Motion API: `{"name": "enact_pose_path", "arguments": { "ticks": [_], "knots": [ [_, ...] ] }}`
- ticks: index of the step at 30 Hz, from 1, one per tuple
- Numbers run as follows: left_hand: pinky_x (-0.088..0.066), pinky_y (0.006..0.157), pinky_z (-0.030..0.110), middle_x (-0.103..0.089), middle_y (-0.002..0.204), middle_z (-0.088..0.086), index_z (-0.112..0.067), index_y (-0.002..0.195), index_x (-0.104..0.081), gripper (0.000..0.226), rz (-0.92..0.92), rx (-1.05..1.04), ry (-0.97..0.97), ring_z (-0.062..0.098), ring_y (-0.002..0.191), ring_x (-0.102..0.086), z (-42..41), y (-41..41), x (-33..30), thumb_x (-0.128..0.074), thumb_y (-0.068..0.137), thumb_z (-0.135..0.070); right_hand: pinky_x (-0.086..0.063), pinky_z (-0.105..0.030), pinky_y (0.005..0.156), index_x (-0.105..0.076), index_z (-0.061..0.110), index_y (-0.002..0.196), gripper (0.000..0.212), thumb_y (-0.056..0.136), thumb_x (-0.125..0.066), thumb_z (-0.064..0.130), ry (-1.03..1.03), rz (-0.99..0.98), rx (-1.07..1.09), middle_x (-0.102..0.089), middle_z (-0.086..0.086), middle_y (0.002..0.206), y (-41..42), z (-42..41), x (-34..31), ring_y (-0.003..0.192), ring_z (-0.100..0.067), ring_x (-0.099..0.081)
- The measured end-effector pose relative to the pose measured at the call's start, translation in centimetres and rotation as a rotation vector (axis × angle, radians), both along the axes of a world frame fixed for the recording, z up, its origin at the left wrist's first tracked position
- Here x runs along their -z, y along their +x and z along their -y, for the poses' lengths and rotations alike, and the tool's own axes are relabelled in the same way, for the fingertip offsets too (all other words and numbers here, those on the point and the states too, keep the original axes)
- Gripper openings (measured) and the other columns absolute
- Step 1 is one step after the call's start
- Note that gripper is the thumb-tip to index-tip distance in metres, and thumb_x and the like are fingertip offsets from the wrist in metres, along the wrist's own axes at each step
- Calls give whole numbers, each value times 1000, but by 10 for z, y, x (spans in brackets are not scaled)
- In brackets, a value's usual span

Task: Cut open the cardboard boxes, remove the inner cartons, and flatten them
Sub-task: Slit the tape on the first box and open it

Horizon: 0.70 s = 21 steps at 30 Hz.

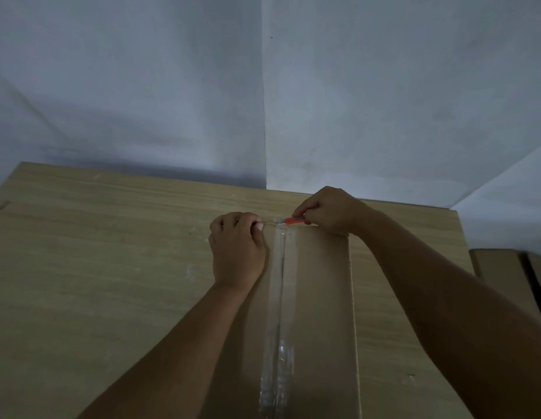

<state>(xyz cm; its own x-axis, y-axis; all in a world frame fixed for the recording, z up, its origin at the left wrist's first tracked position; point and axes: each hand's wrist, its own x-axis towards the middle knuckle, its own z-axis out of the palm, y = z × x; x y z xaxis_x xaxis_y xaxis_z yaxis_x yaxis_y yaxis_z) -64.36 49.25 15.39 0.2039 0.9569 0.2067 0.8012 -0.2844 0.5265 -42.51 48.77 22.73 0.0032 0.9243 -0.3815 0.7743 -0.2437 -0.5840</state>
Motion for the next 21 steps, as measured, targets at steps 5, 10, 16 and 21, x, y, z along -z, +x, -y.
{"name": "enact_pose_path", "arguments": {
  "ticks": [5, 10, 16, 21],
  "knots": [
    [-46, 85, 45, -64, 107, 1, -22, 96, -67, 11, 6, -36, -22, 31, 111, -46, 0, 3, -1, -57, 95, -27, -41, -46, 105, -74, 47, 108, 35, 91, -54, 22, -47, 132, -101, -65, 20, 123, -4, -9, -3, 118, -12, -52],
    [-46, 80, 44, -63, 107, 1, -23, 95, -66, 9, -28, -10, -16, 32, 112, -46, 11, 4, -4, -57, 95, -26, -47, -42, 101, -75, 46, 104, 37, 88, -57, 19, -124, 99, -162, -62, 33, 98, 5, -8, -7, 111, -6, -55],
    [-47, 81, 43, -61, 108, -2, -26, 94, -65, 9, -66, 10, -32, 30, 115, -46, 18, 7, -6, -56, 94, -28, -43, -37, 99, -74, 46, 109, 34, 92, -58, 21, -119, 125, -164, -64, 32, 101, 11, 4, -10, 106, -5, -54],
    [-43, 82, 43, -61, 111, -2, -24, 96, -64, 10, -67, 18, -69, 30, 117, -44, 20, 5, -8, -54, 96, -26, -31, -42, 105, -71, 50, 112, 28, 98, -53, 33, -75, 243, -229, -65, 30, 117, 14, 18, -15, 111, -6, -52]
  ]
}}
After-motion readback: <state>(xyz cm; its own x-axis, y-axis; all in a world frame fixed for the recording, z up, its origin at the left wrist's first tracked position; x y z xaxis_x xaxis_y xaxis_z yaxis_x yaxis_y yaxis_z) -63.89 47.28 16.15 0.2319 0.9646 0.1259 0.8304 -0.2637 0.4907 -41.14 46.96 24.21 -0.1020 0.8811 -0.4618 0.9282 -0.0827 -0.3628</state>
